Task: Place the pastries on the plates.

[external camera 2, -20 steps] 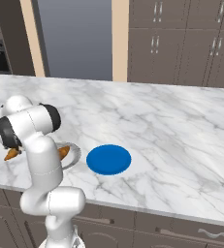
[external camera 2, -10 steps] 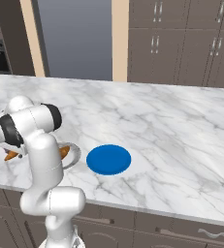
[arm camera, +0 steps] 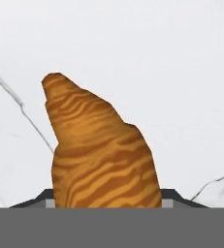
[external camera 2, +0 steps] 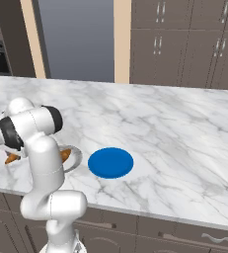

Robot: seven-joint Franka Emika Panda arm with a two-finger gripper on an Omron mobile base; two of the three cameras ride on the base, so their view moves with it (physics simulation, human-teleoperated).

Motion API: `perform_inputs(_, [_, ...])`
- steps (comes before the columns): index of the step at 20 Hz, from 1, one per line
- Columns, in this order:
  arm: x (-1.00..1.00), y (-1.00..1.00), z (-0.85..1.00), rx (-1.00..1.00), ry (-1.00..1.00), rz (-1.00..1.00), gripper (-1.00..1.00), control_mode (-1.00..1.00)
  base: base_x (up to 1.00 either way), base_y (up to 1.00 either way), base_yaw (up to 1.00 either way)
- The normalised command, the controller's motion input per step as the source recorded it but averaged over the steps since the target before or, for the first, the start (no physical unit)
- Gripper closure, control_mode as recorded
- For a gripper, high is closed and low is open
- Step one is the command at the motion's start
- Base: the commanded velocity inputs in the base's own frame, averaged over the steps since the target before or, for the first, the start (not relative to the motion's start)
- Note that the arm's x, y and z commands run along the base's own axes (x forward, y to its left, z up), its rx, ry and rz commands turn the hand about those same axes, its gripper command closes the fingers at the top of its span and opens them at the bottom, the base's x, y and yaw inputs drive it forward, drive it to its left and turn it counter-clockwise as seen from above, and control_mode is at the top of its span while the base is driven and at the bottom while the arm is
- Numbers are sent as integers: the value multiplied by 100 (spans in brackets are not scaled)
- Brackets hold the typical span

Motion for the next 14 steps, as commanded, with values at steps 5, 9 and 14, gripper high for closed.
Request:
perform_inputs(5, [-21, -9, 79, 0, -8, 0, 100, -100, 0, 0, 0])
perform_inputs(9, [-42, -39, 98, 0, -9, 0, 100, -100, 0, 0, 0])
perform_inputs(14, [-6, -87, 62, 0, -2, 0, 100, -100, 0, 0, 0])
